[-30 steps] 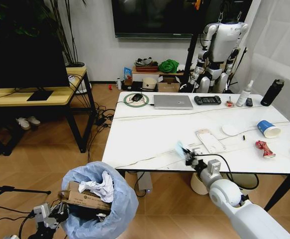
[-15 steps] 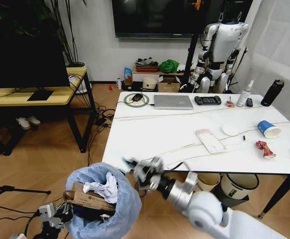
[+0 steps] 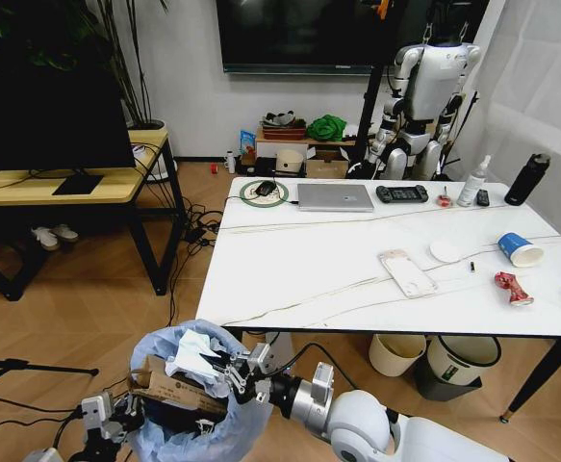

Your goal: Pick up the trash bin and place the trash from the table into it.

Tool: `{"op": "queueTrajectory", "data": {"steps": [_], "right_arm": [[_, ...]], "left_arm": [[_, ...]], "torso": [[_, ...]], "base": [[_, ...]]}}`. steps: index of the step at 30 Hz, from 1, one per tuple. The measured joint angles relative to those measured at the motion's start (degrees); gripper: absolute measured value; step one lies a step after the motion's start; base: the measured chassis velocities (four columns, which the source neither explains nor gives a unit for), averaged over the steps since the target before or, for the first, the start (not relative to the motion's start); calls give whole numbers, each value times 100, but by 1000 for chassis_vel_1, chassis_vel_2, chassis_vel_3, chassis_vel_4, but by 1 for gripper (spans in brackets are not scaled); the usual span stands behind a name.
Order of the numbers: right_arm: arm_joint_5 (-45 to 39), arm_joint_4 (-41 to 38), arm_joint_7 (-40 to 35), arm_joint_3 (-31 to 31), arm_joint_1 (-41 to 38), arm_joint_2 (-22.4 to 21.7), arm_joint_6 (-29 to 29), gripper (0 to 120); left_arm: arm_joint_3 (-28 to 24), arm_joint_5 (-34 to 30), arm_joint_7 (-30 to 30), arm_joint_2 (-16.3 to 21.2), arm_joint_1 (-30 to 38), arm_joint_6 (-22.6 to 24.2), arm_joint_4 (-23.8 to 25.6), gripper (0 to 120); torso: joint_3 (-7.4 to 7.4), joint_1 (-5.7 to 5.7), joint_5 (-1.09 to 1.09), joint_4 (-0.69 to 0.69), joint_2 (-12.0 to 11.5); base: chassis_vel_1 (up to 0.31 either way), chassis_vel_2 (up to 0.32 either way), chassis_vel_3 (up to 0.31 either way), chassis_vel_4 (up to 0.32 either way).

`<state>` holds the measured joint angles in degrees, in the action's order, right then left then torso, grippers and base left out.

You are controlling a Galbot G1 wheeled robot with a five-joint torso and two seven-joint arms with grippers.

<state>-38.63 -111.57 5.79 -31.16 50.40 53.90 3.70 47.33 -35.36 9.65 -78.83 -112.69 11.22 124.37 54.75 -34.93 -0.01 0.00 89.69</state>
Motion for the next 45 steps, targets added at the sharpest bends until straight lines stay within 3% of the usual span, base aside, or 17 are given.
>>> {"op": "queueTrajectory", "data": {"steps": [10, 14, 18, 20, 26, 35, 42, 45], "right_arm": [[168, -30, -6, 121, 98, -94, 42, 36], [172, -157, -9, 217, 192, -207, 46, 57], [174, -224, -12, 268, 255, -264, 45, 67], [170, -279, -43, 394, 327, -282, 45, 78], [66, -290, -134, 836, 424, -207, 32, 97], [-458, -66, -444, 1931, 579, 7, -64, 100], [-33, 590, -457, 3658, 1428, 223, 161, 100], [90, 686, -450, 4110, 1689, 301, 107, 100]], "left_arm": [[-16, -12, -25, 32, 54, 11, -27, 0], [-17, -37, -44, 64, 90, 17, -50, 0], [-14, -74, -65, 86, 114, 24, -58, 0], [-9, -126, -106, 107, 144, 34, -69, 0], [-33, -144, -117, 171, 147, 40, -98, 0], [45, -202, 12, 243, 106, 28, -99, 0], [-16, -206, 115, 339, 217, 12, -180, 0], [-43, -203, 137, 349, 269, 6, -253, 0]], "torso": [[0, 0, 0, 0, 0], [0, 0, 1, 0, 0], [0, 0, 1, -1, 0], [0, 0, 2, -1, 0], [0, 0, 1, 0, 0], [0, 0, 1, 1, -1], [0, 0, 3, -1, -1], [0, 0, 1, -2, -1]], "base": [[0, 0, 0, 0], [0, 0, 0, 0], [0, 0, 0, 0], [0, 0, 0, 0], [0, 0, 0, 0], [0, 0, 0, 0], [0, 0, 0, 0], [0, 0, 0, 0]]}}
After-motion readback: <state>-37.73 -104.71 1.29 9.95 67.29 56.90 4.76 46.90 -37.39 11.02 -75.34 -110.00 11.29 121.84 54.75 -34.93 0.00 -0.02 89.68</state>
